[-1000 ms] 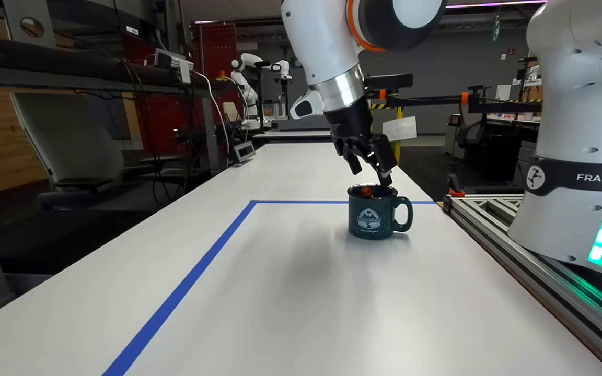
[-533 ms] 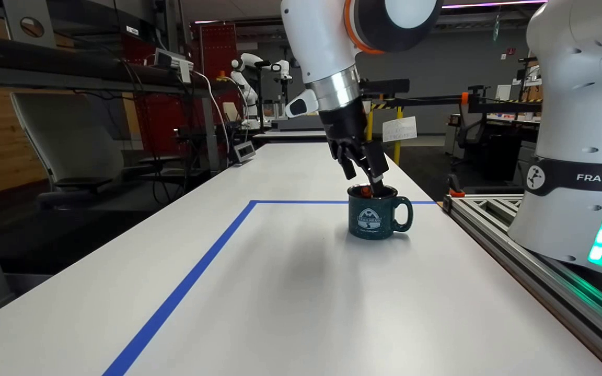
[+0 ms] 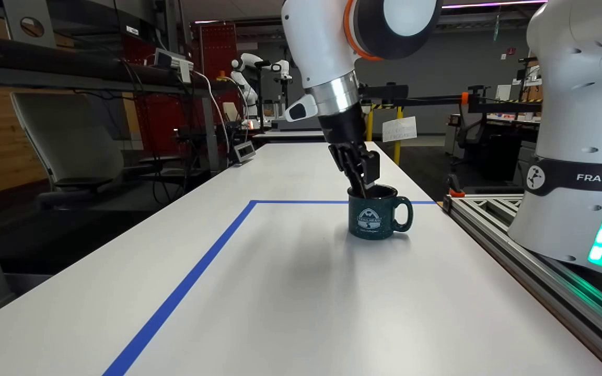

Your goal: Take the marker out of the green mug.

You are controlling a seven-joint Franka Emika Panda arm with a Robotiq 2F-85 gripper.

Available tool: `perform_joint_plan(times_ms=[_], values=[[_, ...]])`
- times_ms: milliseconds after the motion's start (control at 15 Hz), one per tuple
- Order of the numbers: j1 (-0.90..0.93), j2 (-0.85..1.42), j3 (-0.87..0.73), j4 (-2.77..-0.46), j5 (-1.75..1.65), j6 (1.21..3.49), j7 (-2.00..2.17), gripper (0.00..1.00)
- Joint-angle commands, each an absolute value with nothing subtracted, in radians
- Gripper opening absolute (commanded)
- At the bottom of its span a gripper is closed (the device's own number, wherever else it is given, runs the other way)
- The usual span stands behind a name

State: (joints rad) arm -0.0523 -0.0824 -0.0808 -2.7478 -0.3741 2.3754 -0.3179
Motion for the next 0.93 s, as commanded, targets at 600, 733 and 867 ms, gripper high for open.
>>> perform_joint_plan(times_ms=[600, 733, 867], values=[[-0.070, -0.089, -0.087, -2.770, -0.409, 2.414, -0.337, 0.05], [-0.069, -0.094, -0.087, -2.754, -0.400, 2.383, -0.360, 0.05], [-0.066, -0.129, -0.085, -2.754, -0.388, 2.331, -0.403, 0.05]])
